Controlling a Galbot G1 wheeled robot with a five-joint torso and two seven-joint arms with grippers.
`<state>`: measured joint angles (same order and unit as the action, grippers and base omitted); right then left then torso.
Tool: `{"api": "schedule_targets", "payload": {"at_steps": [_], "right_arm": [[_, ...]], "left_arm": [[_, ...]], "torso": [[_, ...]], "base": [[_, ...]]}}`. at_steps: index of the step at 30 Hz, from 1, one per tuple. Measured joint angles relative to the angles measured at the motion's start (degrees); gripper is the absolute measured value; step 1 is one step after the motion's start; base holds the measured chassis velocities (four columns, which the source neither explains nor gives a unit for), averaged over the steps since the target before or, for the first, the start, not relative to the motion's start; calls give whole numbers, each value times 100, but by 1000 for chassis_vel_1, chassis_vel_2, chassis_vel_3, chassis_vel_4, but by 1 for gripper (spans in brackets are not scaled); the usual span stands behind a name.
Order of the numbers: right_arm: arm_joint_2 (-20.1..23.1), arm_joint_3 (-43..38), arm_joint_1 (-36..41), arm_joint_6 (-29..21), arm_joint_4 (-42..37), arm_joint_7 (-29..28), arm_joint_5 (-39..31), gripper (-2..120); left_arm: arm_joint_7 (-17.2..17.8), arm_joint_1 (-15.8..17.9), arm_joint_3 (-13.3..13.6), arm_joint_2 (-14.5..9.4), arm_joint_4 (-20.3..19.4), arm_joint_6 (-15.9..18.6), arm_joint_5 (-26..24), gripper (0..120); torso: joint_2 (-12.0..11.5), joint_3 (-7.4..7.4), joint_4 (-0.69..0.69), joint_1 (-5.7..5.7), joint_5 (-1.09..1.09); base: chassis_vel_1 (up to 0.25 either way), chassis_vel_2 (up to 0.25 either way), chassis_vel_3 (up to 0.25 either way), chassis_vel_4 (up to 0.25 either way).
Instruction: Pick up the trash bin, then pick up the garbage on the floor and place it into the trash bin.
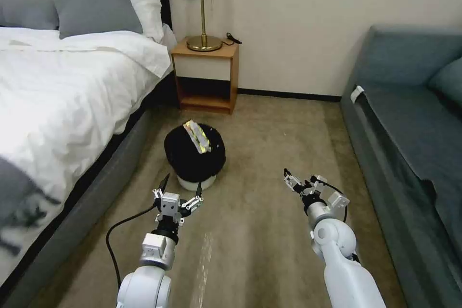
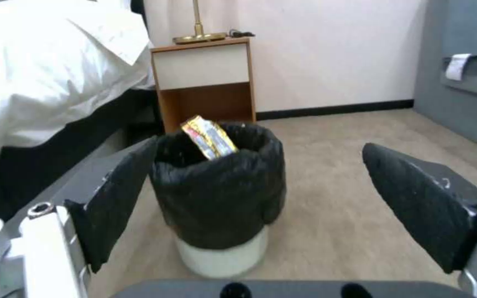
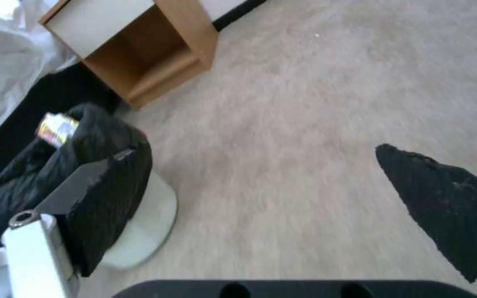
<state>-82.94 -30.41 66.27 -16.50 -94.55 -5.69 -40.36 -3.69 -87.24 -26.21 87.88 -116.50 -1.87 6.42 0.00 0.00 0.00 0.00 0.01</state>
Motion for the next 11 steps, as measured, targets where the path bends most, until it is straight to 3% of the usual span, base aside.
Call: {"api": "schedule_targets", "payload": {"at_steps": [11], "right_arm": [[0, 0, 0, -1, 1, 0, 0, 100]], "left_arm": [[0, 0, -2, 0, 0, 0, 0, 100]], "torso": [[0, -1, 0, -1, -1]], "base": [[290, -271, -281, 278]]}}
